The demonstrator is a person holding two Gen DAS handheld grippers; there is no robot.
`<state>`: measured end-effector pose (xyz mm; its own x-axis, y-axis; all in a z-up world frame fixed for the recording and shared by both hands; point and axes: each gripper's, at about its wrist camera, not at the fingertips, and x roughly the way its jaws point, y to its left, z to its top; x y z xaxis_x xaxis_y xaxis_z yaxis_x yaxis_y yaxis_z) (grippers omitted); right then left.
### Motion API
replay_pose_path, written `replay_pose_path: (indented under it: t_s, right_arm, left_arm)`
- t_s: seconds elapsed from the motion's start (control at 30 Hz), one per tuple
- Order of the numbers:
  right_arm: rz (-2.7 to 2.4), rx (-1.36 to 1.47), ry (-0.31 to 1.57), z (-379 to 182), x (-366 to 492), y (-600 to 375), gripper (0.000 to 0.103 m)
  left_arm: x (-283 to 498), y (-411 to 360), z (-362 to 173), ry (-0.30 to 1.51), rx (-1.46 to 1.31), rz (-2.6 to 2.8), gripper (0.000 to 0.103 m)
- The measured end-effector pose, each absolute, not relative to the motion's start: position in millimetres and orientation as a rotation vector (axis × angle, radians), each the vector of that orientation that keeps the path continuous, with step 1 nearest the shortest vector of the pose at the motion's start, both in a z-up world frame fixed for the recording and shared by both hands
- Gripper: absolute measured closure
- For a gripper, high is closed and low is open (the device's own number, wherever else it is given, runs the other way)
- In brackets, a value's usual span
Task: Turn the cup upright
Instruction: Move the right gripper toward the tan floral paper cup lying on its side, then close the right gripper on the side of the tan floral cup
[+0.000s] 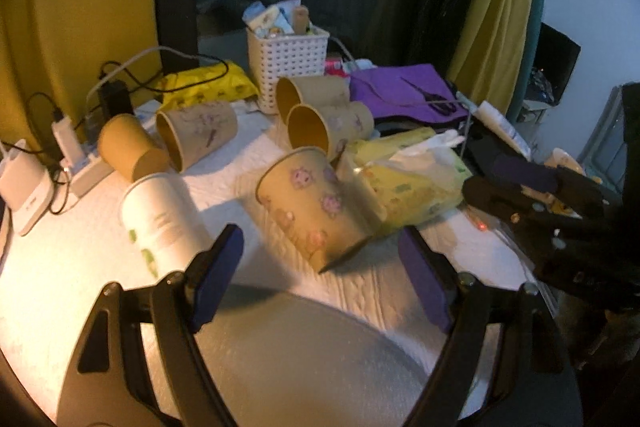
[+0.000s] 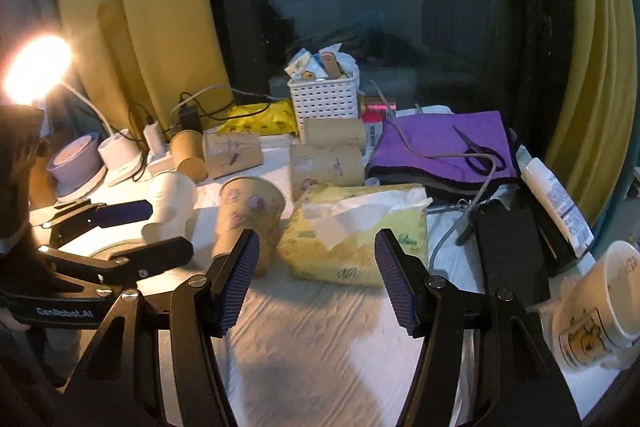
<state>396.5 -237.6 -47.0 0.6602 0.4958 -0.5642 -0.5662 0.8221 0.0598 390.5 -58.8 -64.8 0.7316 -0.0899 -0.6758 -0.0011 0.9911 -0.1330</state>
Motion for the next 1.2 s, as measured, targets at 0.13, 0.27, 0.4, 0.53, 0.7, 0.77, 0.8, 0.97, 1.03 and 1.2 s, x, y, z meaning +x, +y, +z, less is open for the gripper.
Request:
replay_pose_path:
  t_s: [0.13, 0.27, 0.4, 0.53, 0.7, 0.77, 0.8, 0.97, 1.03, 1.2]
  right_arm:
    - [0.594, -0.104, 0.605, -51.5, 414.6, -239.8, 0.040]
    - [0.596, -0.091, 0.620, -58.8, 427.5, -239.8, 0.040]
    - [0.597, -0.093, 0.634, -64.8, 438.3, -237.4, 0.040]
    - [0.596, -0.087, 0.641, -68.0, 443.0, -237.7, 0.040]
    - [0.596, -0.088, 0.654, -71.9, 445.4, -236.8, 0.040]
    - [0.594, -0.086, 0.655, -71.3, 445.1, -237.0, 0.040]
    - [0.593, -0.083, 0.653, -70.3, 444.5, -237.8, 0.040]
    - [0.589, -0.077, 0.650, -66.8, 442.0, -237.6, 0.040]
    - [0.592, -0.076, 0.647, -64.6, 439.6, -237.3, 0.040]
    - [0.597, -0.078, 0.640, -58.2, 428.8, -234.9, 0.040]
  left_arm:
    - [416.4, -58.8, -78.0, 0.794, -0.133, -0.041, 0.022]
    - [435.3, -57.0, -92.0, 0.850, -0.142, -0.018, 0.022]
    - [449.5, -56.6, -101.7, 0.887, -0.158, -0.028, 0.022]
    - [455.2, -62.2, -105.1, 0.888, -0.131, -0.038, 0.023]
    - [461.7, -63.6, -106.2, 0.889, -0.118, -0.049, 0.033]
    - [462.7, -63.3, -105.1, 0.886, -0.106, -0.046, 0.035]
    - [462.0, -63.6, -104.7, 0.885, -0.096, -0.047, 0.036]
    - [453.7, -62.2, -98.8, 0.856, -0.079, -0.039, 0.039]
    - [448.9, -63.3, -94.4, 0.836, -0.070, -0.042, 0.039]
    - [429.9, -64.9, -81.7, 0.792, -0.069, -0.064, 0.040]
